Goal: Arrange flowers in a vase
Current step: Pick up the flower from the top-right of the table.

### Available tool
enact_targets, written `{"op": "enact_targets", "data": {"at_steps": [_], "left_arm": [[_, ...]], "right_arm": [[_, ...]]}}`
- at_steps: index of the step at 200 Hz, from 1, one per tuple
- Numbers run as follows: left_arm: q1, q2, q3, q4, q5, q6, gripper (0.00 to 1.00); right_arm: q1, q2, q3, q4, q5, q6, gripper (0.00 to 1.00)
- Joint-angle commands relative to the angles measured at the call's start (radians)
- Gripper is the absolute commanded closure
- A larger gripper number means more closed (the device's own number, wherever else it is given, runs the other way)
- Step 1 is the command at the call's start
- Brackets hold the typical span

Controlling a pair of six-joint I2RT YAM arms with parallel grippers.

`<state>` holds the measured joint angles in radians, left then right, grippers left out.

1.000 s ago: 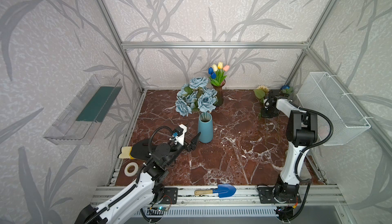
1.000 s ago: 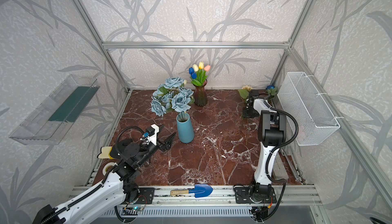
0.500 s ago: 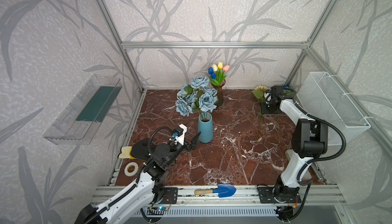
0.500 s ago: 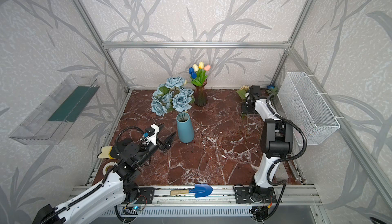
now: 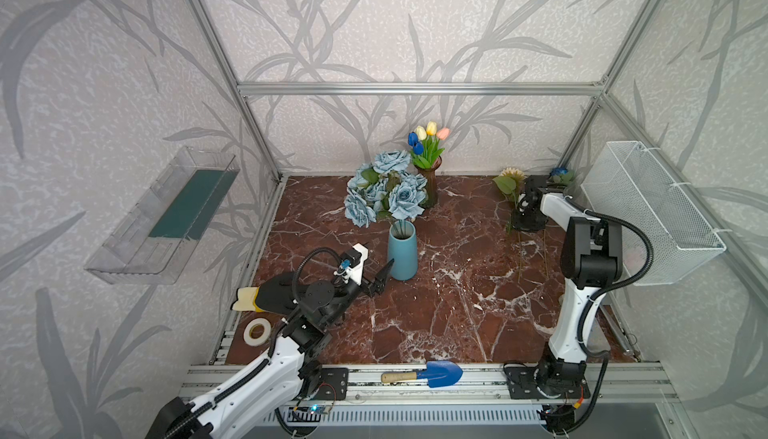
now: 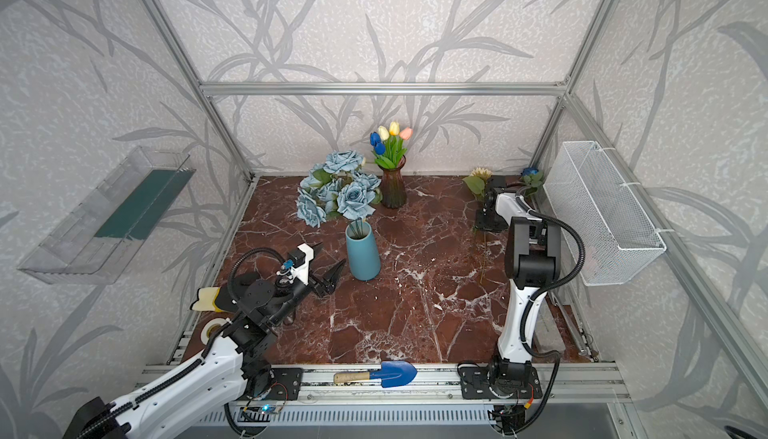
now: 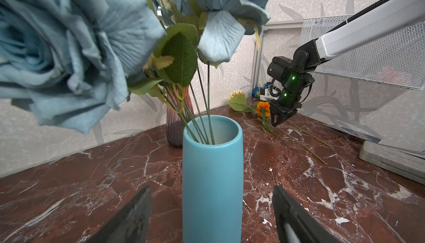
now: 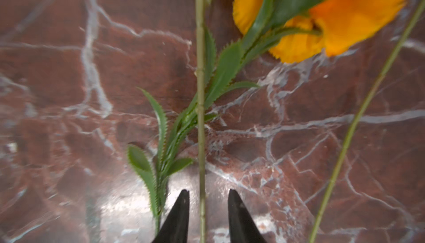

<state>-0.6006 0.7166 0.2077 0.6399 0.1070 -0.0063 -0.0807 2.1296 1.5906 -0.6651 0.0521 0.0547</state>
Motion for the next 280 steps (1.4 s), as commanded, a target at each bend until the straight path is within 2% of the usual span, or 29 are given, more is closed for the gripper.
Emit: {"op": "enact_targets", "data": {"at_steps": [1, 22, 43, 70, 94, 138, 174, 220, 249, 280], "left_arm": [[-0.002, 0.004, 0.024, 0.033, 0.008, 0.020, 0.17], [-0.002, 0.011, 0.025, 0.039, 0.004, 0.025, 0.17], [-0.002, 0.011, 0.024, 0.043, 0.003, 0.024, 0.17], [-0.001, -0.006, 0.004, 0.063, -0.012, 0.022, 0.17], [-0.002, -0.035, -0.006, 0.071, -0.039, 0.017, 0.17], [-0.002, -0.046, 0.013, 0.065, -0.074, 0.037, 0.17], [-0.002, -0.059, 0.002, 0.100, -0.118, 0.032, 0.17], [-0.002, -0.045, 0.015, 0.114, -0.115, 0.049, 0.17], [-0.002, -0.033, 0.018, 0.142, -0.109, 0.080, 0.17], [-0.002, -0.048, 0.019, 0.161, -0.107, 0.104, 0.17]], "right_arm": [[-0.001, 0.028, 0.044, -0.032, 0.017, -0.002, 0.71], [-0.001, 0.058, 0.063, -0.045, 0.012, -0.007, 0.73], [-0.001, 0.072, 0.064, -0.041, -0.004, -0.005, 0.85], [0.008, 0.041, 0.056, -0.037, -0.007, -0.009, 0.95], [0.022, -0.064, 0.002, 0.008, -0.010, 0.003, 1.00], [0.052, -0.312, -0.112, 0.076, -0.058, 0.027, 1.00], [0.118, -0.521, -0.218, 0.148, -0.062, 0.058, 1.00], [0.294, -0.760, -0.365, 0.369, -0.117, 0.068, 1.00], [0.407, -0.879, -0.452, 0.593, -0.289, 0.065, 1.00], [0.485, -0.955, -0.553, 0.926, -0.478, 0.160, 1.00]]}}
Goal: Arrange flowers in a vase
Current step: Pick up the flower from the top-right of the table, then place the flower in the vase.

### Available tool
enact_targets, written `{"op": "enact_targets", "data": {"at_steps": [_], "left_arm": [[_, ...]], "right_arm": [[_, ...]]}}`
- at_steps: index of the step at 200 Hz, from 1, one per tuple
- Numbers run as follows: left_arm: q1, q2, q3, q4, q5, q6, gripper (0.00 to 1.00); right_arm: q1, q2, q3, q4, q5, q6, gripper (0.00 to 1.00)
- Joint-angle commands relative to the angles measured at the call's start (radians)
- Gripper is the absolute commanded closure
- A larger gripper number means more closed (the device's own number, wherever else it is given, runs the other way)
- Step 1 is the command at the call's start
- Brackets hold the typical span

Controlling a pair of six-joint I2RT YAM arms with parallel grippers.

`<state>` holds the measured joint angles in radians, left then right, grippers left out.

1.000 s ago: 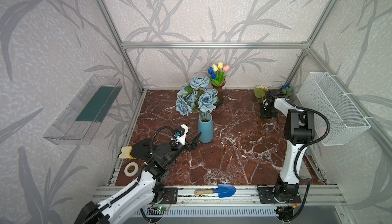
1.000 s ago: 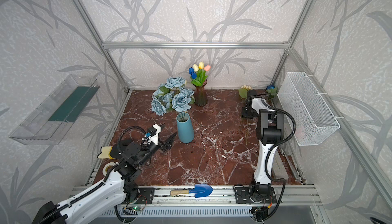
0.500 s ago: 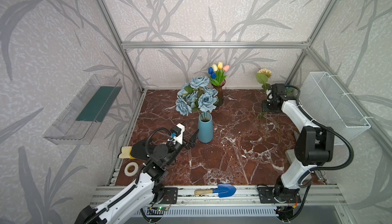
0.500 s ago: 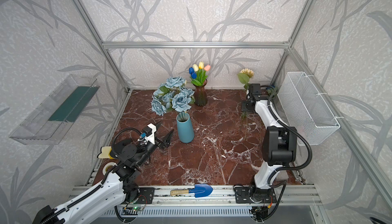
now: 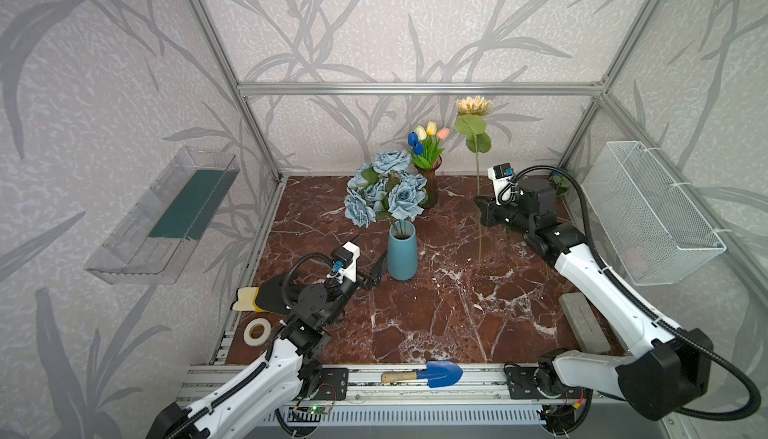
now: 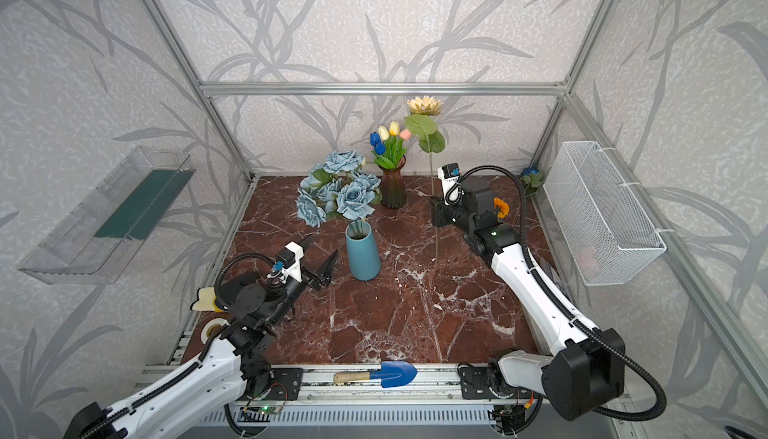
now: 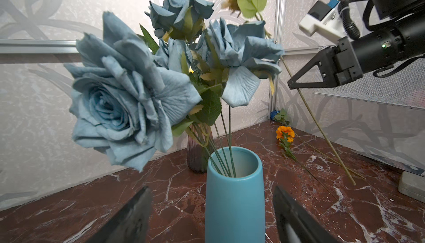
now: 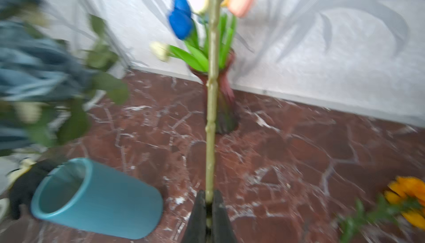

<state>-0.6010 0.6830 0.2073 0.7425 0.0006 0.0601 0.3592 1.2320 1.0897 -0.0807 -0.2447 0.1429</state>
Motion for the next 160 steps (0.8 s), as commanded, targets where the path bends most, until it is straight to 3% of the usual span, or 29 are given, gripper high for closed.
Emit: {"op": "enact_targets", "data": {"at_steps": [1, 41, 89, 134, 160], "left_arm": [[-0.002, -0.015, 0.019, 0.059, -0.001, 0.038, 0.17], [-0.002, -0.021, 0.001, 0.070, -0.021, 0.047, 0.17], [-0.002, -0.007, 0.003, 0.070, -0.028, 0.046, 0.17], [-0.002, 0.000, 0.003, 0.081, -0.025, 0.041, 0.17], [-0.001, 0.002, 0.003, 0.075, -0.024, 0.038, 0.17]], "right_arm": [[0.049, -0.059, -0.055, 0.353, -0.184, 0.074, 1.00], [0.189, -0.013, -0.070, 0.703, -0.264, 0.165, 1.00], [0.323, 0.121, 0.034, 0.808, -0.252, 0.144, 1.00], [0.331, 0.175, -0.001, 0.969, -0.096, 0.082, 1.00], [0.331, 0.169, 0.021, 0.914, -0.028, 0.004, 1.00]]}}
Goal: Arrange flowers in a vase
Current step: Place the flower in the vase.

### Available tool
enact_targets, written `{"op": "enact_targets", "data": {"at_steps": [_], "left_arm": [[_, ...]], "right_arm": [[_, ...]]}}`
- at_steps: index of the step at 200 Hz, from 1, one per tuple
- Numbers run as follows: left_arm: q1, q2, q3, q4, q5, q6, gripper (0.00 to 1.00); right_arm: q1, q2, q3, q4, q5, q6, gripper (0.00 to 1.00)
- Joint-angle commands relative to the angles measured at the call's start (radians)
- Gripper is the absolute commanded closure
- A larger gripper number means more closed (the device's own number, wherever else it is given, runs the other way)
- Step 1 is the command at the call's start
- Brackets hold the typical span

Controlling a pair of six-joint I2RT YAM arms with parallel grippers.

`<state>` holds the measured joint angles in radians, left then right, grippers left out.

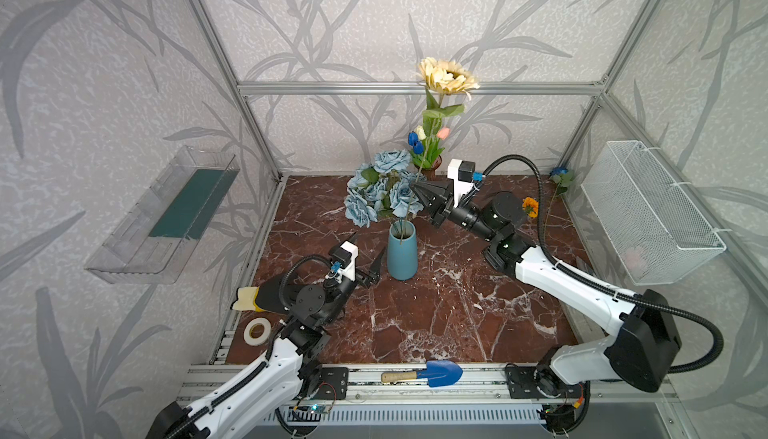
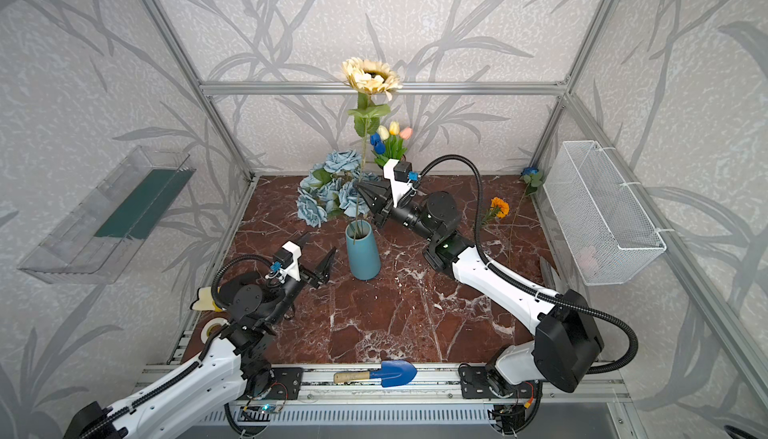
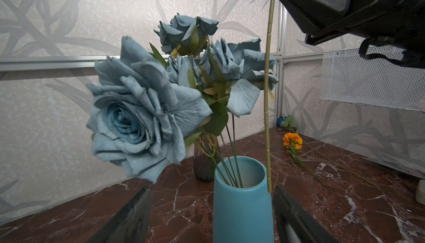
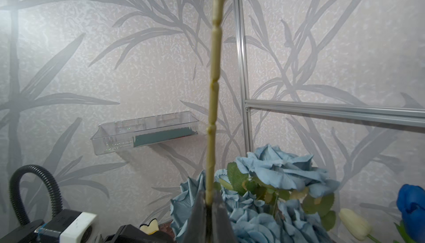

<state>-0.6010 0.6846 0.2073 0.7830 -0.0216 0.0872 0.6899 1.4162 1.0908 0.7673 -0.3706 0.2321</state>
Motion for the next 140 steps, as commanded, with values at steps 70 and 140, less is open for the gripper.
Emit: {"op": "enact_targets", "data": {"at_steps": [70, 140], "left_arm": [[-0.002, 0.018, 0.005, 0.046, 0.002, 0.014, 0.17], [-0.001, 0.019, -0.002, 0.036, -0.002, 0.007, 0.17]], "right_arm": [[0.004, 0.023, -0.016, 0.070, 0.115, -0.196, 1.00], [0.013, 0.056, -0.106, 0.072, 0.005, -0.201, 1.00]]}}
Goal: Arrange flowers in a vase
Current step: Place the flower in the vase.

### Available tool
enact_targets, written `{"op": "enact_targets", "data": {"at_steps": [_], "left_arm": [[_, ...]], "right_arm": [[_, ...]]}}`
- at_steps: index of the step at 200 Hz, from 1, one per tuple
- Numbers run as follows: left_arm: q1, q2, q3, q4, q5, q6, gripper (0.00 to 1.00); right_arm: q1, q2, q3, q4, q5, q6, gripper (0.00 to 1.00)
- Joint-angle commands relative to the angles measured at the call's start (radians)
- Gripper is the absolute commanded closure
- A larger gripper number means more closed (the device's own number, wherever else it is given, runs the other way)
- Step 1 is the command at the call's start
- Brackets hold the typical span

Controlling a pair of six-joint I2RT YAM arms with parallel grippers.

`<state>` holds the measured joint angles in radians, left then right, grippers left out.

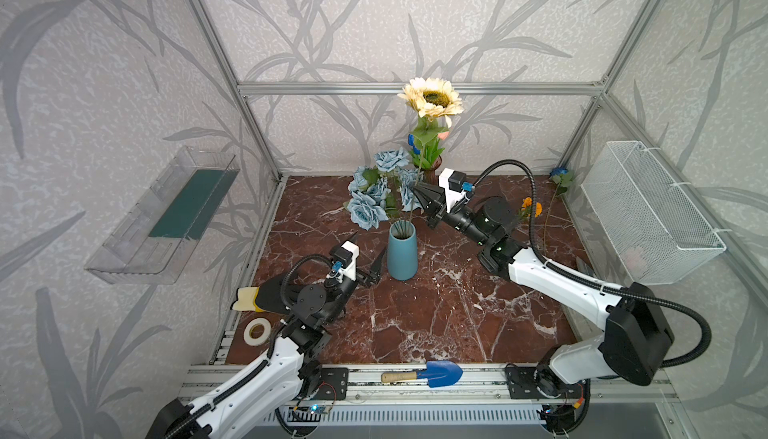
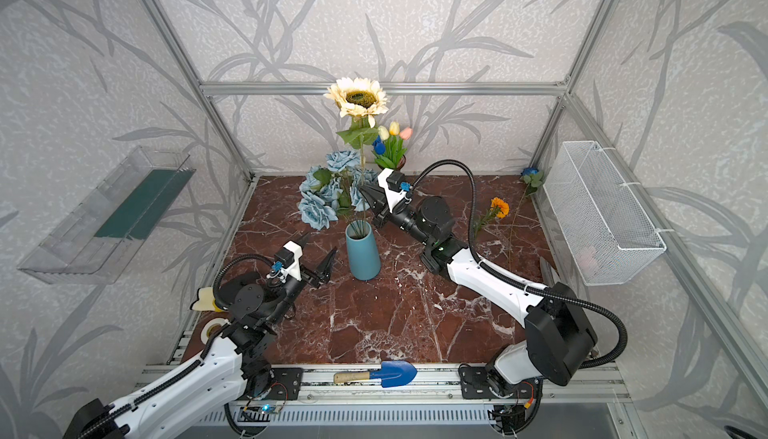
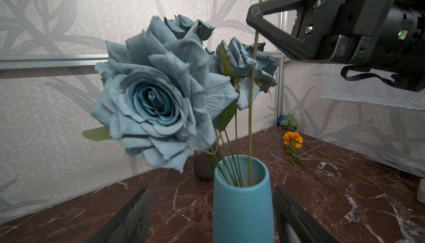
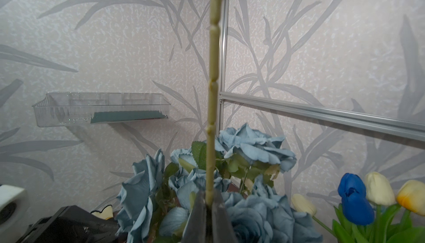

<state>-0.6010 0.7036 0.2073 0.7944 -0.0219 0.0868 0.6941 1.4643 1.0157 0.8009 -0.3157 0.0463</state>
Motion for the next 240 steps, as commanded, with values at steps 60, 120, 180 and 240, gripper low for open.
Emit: {"op": "enact_targets", "data": {"at_steps": [60, 120, 180, 240], "left_arm": [[-0.001, 0.023, 0.004, 0.025, -0.007, 0.008, 0.17], [0.000, 0.045, 0.012, 0.037, -0.001, 0.008, 0.17], [-0.002, 0.036, 0.012, 0.038, -0.013, -0.004, 0.17], [0.000, 0.026, -0.052, 0.077, -0.172, -0.044, 0.14]], "right_arm": [[0.024, -0.004, -0.107, -0.032, -0.076, -0.023, 0.82], [0.024, -0.105, -0.101, -0.189, 0.009, -0.074, 0.52], [-0.015, -0.337, -0.191, -0.262, 0.079, -0.157, 0.40], [-0.384, -0.282, -0.188, -0.439, 0.268, 0.164, 0.36]]}}
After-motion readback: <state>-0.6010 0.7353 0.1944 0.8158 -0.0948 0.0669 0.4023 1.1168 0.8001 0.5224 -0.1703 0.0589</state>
